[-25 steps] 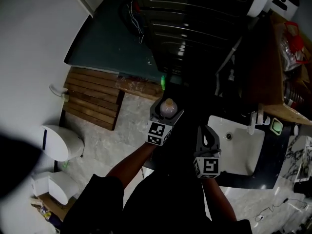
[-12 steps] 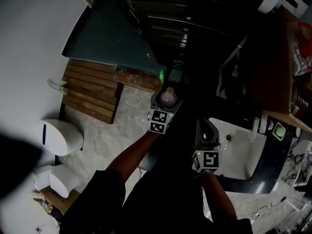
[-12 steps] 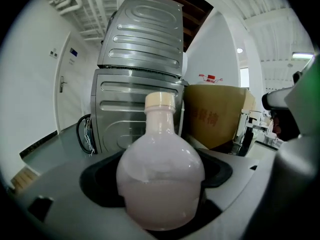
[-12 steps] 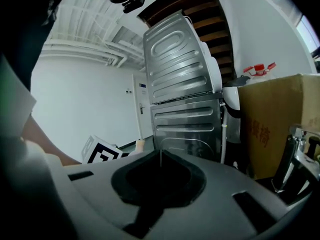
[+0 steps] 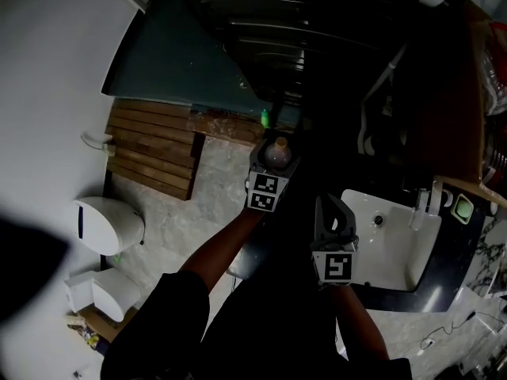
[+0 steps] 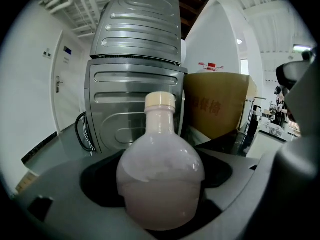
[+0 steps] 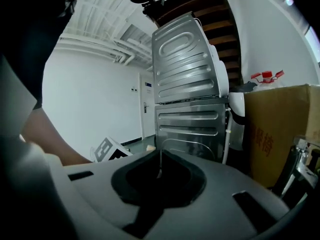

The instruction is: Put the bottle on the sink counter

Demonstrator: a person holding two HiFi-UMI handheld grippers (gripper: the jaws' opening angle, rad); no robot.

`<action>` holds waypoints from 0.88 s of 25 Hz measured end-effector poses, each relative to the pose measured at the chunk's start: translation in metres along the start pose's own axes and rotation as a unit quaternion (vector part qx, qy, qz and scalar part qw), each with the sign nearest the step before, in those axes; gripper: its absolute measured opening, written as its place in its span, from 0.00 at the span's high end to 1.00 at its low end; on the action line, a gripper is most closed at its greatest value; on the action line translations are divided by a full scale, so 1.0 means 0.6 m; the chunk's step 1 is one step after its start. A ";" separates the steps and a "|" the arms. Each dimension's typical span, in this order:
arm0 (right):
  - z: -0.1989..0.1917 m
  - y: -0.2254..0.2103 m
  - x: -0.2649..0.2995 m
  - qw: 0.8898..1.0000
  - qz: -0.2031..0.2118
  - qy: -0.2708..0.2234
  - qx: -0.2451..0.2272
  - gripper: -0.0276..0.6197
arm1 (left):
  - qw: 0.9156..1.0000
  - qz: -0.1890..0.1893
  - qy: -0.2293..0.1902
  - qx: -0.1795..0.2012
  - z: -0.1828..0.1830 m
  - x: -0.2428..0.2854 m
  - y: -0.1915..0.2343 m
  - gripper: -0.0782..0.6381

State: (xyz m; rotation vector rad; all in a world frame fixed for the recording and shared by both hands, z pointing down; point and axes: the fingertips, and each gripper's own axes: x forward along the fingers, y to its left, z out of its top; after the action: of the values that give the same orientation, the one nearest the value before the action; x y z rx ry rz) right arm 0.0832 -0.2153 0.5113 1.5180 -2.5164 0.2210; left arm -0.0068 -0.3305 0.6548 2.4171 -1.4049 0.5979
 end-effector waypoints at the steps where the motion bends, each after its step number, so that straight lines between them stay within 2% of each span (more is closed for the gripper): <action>1: -0.005 0.000 -0.001 1.000 -0.001 0.005 0.004 0.90 | 1.000 0.000 0.002 0.002 -0.002 0.003 -0.002 0.34; 6: -0.007 -0.012 -0.004 1.000 -0.010 0.005 0.001 0.90 | 1.000 0.001 0.009 0.005 -0.011 0.013 -0.005 0.34; 11: 0.006 -0.017 -0.007 0.998 -0.017 0.001 -0.052 0.90 | 1.000 -0.014 0.019 0.014 -0.016 0.015 -0.009 0.34; 16: 0.017 -0.002 -0.012 0.999 -0.015 -0.008 -0.050 0.90 | 0.999 -0.017 0.036 0.022 -0.026 0.020 -0.012 0.34; 20: 0.016 0.013 -0.019 0.997 -0.006 0.004 -0.075 0.90 | 0.999 -0.017 0.037 0.021 -0.029 0.024 -0.013 0.34; 22: 0.016 0.016 -0.020 0.998 -0.010 0.000 -0.066 0.90 | 0.999 -0.017 0.039 0.023 -0.030 0.024 -0.013 0.34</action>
State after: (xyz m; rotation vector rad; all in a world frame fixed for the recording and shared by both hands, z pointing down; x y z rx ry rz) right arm 0.0792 -0.2025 0.4988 1.4926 -2.4607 0.0509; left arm 0.0026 -0.3299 0.6772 2.4195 -1.3313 0.7146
